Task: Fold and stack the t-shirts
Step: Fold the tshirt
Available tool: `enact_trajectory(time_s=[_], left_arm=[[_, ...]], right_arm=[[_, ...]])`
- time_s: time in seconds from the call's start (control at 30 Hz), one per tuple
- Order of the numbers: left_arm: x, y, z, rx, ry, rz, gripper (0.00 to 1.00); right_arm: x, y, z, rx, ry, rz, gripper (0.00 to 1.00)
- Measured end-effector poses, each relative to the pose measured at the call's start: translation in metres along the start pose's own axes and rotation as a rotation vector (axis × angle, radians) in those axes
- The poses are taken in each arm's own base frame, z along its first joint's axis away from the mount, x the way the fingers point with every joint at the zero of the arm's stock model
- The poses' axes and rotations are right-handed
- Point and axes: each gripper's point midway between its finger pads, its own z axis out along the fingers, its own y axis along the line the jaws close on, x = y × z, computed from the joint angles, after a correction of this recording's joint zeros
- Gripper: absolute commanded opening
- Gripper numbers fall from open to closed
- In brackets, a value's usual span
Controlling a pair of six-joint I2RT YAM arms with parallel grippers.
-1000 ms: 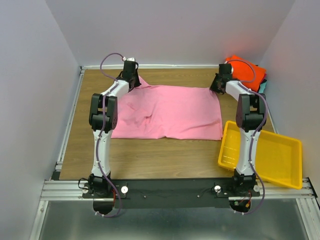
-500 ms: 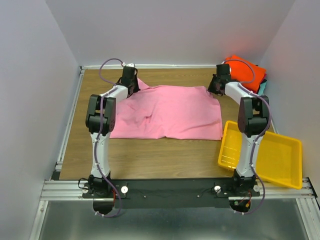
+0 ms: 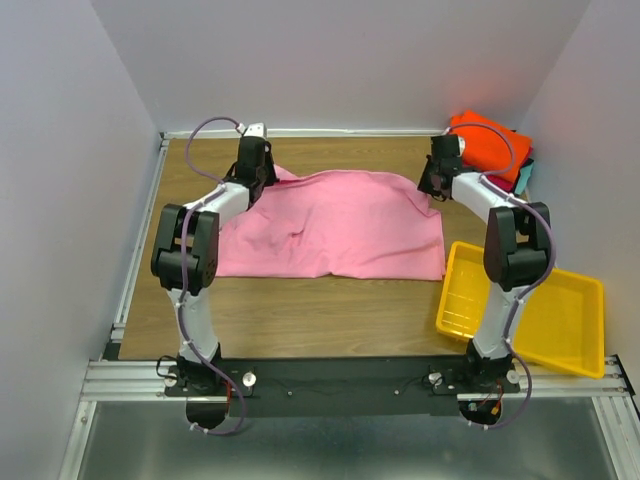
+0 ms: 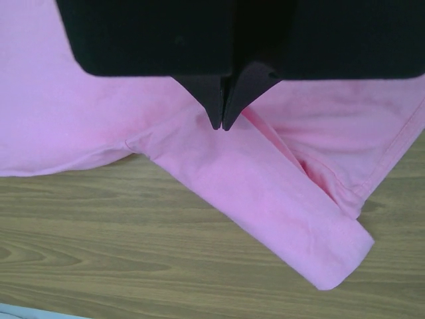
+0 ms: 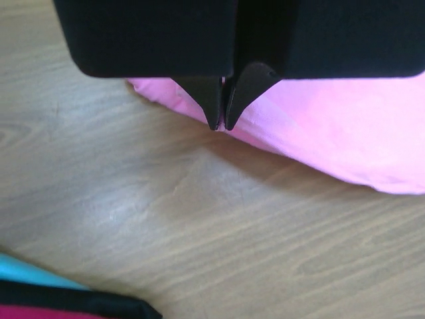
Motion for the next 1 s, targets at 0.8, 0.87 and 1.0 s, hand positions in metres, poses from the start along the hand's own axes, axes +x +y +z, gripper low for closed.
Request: enact_trajectory(time_s=[0.8, 0.87, 1.0], left_arm=[[0.022, 0.014, -0.097, -0.081, -0.093, -0.015, 0.00], [0.025, 0.015, -0.102, -0.087, -0.095, -0.018, 0.00], [0.032, 0.012, -0.113, -0.085, -0.096, -0.015, 0.00]], right_arm=[[0.022, -0.037, -0.066, 0.178, -0.085, -0.056, 0.01], [0.026, -0.039, -0.069, 0.185, -0.083, -0.059, 0.01], [0.034, -0.041, -0.078, 0.186, -0.086, -0.069, 0.01]])
